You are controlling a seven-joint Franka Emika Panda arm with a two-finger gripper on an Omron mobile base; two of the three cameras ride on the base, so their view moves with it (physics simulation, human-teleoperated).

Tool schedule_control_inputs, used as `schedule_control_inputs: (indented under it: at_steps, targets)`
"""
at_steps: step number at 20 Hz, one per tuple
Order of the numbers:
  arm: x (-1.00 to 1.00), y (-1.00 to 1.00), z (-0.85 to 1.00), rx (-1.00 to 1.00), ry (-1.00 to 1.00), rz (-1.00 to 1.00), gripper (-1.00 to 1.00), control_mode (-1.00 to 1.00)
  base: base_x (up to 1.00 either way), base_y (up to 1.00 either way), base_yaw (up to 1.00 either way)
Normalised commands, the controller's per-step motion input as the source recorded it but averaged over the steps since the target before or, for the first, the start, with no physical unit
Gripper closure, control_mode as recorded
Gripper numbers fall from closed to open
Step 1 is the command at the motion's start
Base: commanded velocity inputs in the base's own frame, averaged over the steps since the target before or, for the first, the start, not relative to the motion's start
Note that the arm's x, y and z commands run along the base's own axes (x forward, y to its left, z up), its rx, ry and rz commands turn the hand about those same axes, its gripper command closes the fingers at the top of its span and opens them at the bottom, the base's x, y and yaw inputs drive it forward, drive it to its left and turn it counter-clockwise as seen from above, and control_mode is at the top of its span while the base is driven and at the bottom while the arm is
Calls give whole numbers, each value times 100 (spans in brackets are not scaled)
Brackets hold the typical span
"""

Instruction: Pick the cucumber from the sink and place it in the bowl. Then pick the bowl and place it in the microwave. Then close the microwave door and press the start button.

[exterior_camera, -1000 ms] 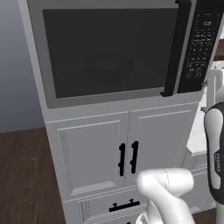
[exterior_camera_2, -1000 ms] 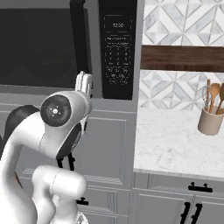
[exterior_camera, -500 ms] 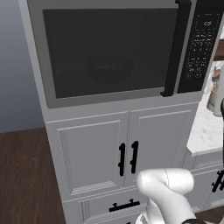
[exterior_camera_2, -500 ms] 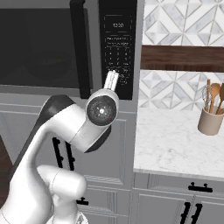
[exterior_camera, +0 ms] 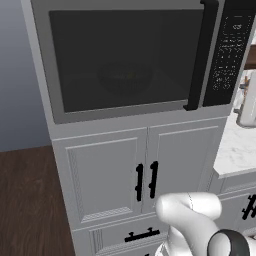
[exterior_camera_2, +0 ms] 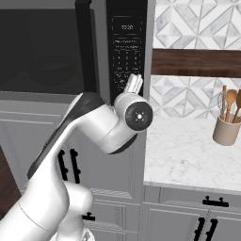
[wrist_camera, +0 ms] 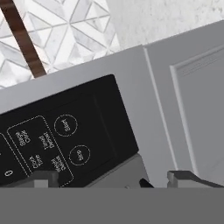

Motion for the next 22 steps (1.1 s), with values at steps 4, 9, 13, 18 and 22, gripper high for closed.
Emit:
schedule_control_inputs:
  at_steps: [4, 9, 13, 18, 22]
  targets:
    - [2, 0, -6, 9, 0, 7, -100, -100, 0, 0, 0]
    - [0, 3, -2, 7, 0, 4, -100, -100, 0, 0, 0]
    - [0, 10, -1, 3, 0, 1, -100, -100, 0, 0, 0]
    - [0, 13, -3, 3, 0, 0, -100, -100, 0, 0, 0]
    - [1, 9, -4, 2, 1, 0, -100, -100, 0, 0, 0]
